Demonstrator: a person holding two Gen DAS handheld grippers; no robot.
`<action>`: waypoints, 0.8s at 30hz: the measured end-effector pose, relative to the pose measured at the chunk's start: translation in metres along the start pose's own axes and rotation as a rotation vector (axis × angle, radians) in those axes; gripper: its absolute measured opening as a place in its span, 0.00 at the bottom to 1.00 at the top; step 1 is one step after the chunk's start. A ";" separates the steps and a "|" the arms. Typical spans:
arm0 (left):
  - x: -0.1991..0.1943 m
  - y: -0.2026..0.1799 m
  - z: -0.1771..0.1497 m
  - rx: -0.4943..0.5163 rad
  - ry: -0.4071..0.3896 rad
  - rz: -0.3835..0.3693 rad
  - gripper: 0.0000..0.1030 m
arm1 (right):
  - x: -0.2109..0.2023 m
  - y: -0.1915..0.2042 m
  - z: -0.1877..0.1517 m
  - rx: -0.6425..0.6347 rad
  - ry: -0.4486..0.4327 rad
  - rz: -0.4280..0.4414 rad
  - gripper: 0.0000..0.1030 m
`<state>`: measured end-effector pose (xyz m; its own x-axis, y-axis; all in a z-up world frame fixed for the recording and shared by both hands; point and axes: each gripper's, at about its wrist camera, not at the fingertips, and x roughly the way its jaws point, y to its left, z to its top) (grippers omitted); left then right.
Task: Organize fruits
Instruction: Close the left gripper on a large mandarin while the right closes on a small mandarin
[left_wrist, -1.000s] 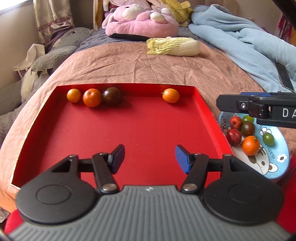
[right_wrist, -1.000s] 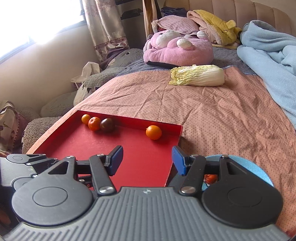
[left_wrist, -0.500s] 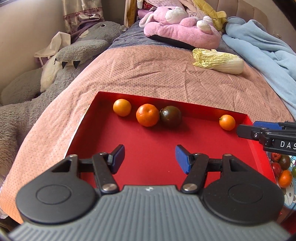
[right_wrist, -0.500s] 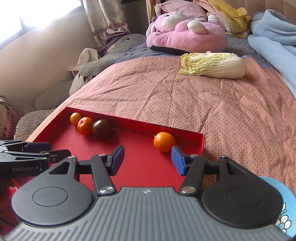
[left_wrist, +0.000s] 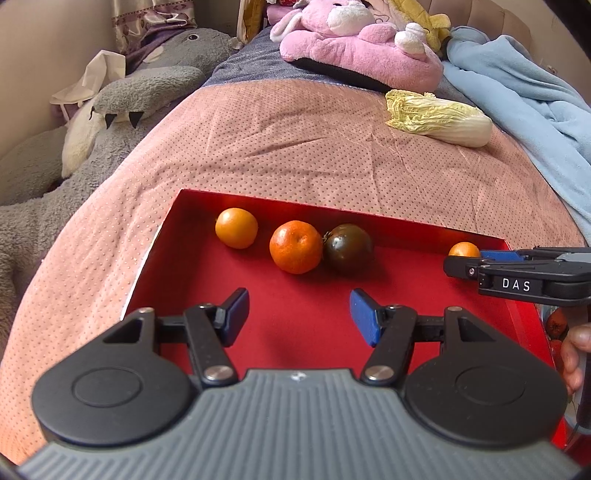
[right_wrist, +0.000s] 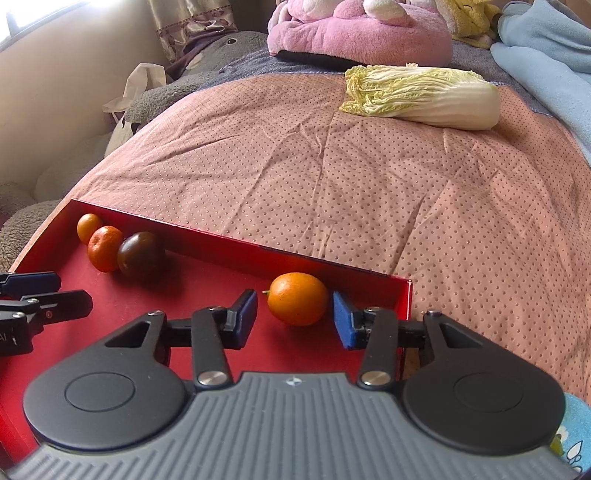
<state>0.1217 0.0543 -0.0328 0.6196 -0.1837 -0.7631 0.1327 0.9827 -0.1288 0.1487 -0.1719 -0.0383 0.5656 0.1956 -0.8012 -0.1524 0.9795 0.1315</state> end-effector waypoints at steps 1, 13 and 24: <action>0.003 0.002 0.003 -0.002 0.006 0.003 0.61 | 0.002 0.000 0.000 -0.005 0.003 -0.001 0.41; 0.035 0.005 0.020 0.054 0.042 0.016 0.57 | -0.018 -0.006 -0.009 0.008 -0.017 0.067 0.41; 0.038 -0.002 0.022 0.081 0.021 -0.007 0.38 | -0.050 0.004 -0.025 -0.009 -0.045 0.108 0.41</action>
<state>0.1619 0.0448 -0.0482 0.6020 -0.1897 -0.7757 0.2000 0.9762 -0.0835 0.0991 -0.1795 -0.0124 0.5809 0.3023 -0.7558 -0.2214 0.9522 0.2106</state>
